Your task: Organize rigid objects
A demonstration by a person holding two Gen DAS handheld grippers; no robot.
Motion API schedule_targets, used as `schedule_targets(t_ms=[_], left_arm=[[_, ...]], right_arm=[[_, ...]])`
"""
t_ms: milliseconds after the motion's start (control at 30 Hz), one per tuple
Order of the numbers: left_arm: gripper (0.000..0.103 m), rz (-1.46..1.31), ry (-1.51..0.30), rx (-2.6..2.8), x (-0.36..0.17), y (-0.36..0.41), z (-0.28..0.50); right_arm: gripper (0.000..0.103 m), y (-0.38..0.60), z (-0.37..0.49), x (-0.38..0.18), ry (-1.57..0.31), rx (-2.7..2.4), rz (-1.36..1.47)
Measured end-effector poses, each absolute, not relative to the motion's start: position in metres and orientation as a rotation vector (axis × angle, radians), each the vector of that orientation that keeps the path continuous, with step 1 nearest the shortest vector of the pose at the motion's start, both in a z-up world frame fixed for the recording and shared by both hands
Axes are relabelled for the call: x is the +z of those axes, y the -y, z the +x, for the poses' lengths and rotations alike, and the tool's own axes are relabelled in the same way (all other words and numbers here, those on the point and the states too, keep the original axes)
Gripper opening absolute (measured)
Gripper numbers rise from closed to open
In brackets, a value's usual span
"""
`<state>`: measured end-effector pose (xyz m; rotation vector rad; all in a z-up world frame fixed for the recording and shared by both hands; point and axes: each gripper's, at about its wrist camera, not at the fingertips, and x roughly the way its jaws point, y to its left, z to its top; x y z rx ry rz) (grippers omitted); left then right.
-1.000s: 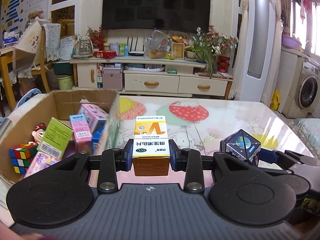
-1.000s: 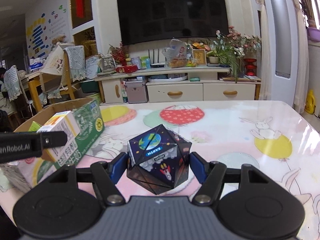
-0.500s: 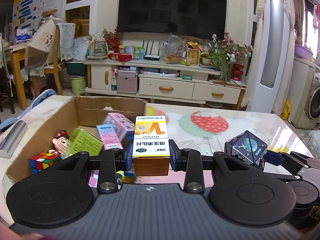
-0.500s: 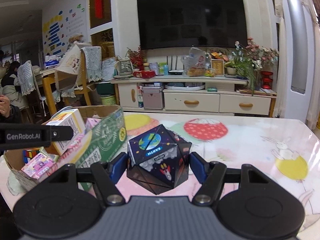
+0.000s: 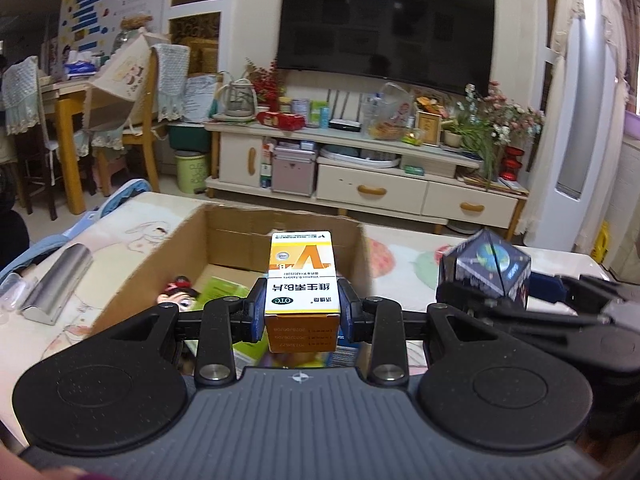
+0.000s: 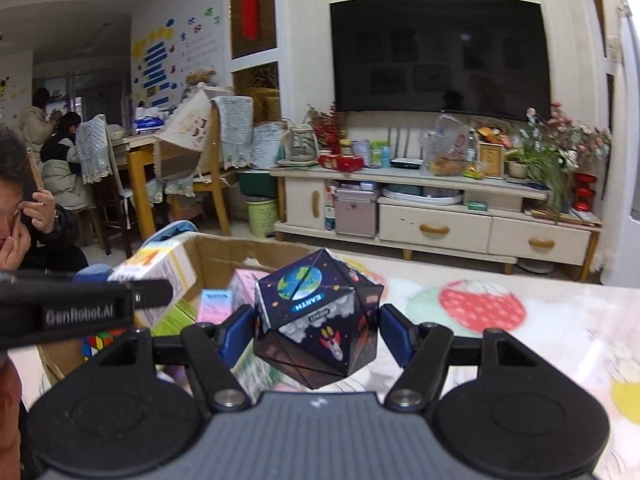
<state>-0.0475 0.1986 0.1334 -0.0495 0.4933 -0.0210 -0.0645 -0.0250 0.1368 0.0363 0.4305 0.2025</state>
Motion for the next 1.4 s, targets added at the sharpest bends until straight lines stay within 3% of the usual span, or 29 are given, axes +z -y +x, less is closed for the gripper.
schedule_targets(t_ms=[667, 700, 767, 833, 1033, 1133, 1400], left_arm=[[0.043, -0.049, -0.579, 0.07, 0.108, -0.224, -0.029], [0.048, -0.045, -0.581, 0.07, 0.108, -0.224, -0.029], [0.069, -0.038, -0.577, 0.069, 0.11, -0.221, -0.032], [0.098, -0.024, -0.564, 0.067, 0.113, -0.22, -0.034], [0.103, 0.026, -0.524, 0.059, 0.122, -0.213, -0.048], [0.103, 0.031, -0.513, 0.045, 0.126, -0.211, -0.059], [0.103, 0.015, -0.54, 0.031, 0.133, -0.209, -0.091]], right_arm=[[0.068, -0.043, 0.007, 0.128, -0.496, 0.34, -0.014], [0.069, -0.044, 0.008, 0.127, -0.505, 0.339, -0.014], [0.069, -0.044, 0.01, 0.125, -0.517, 0.332, -0.006], [0.075, -0.041, 0.007, 0.128, -0.503, 0.318, 0.007], [0.084, -0.027, -0.011, 0.144, -0.448, 0.248, 0.031], [0.095, -0.018, -0.028, 0.15, -0.419, 0.176, 0.032], [0.097, 0.005, -0.078, 0.15, -0.412, 0.033, 0.021]])
